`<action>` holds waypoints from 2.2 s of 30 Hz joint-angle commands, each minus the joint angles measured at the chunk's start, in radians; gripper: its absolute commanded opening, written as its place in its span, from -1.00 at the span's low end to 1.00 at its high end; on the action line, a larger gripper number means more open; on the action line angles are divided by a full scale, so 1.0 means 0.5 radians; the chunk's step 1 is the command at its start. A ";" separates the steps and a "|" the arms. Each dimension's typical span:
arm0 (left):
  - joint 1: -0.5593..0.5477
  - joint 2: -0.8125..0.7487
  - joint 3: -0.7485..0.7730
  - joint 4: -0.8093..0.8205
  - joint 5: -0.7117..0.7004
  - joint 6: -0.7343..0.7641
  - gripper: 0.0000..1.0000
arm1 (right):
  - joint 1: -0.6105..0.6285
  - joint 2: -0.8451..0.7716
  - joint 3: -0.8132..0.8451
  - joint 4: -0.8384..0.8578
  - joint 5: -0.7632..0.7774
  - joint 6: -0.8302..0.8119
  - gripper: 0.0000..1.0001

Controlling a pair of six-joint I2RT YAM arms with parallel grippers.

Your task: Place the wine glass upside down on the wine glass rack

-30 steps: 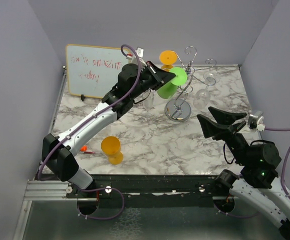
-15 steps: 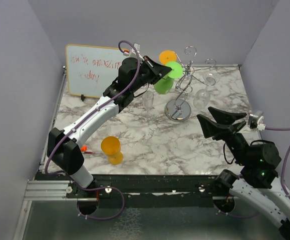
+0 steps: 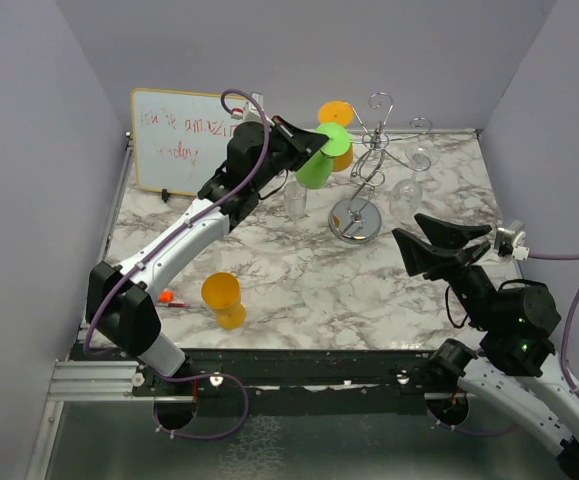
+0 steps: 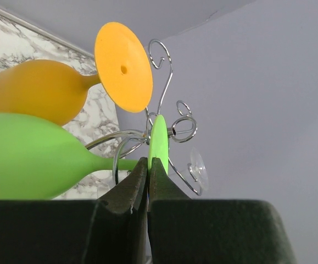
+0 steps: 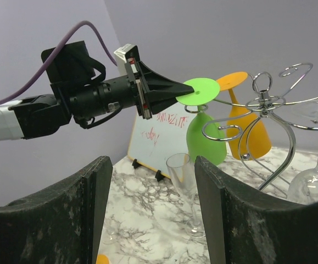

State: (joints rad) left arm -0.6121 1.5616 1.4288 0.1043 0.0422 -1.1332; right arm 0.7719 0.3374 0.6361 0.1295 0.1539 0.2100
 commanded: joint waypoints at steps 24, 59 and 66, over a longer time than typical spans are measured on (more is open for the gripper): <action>0.015 -0.138 -0.230 0.235 0.347 -0.098 -1.00 | -0.001 0.053 -0.002 0.046 0.008 0.052 0.34; 0.016 -0.220 -0.332 0.003 0.516 -0.019 0.54 | -0.001 0.086 0.058 -0.045 0.032 0.118 0.36; 0.021 -0.360 -0.442 -0.138 0.535 0.146 0.76 | -0.001 0.117 0.080 -0.064 0.033 0.135 0.37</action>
State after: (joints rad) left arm -0.6033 1.4498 1.2339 0.1013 0.2810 -1.1378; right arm 0.7719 0.3950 0.6498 0.1162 0.1535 0.2642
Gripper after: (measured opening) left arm 0.866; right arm 0.682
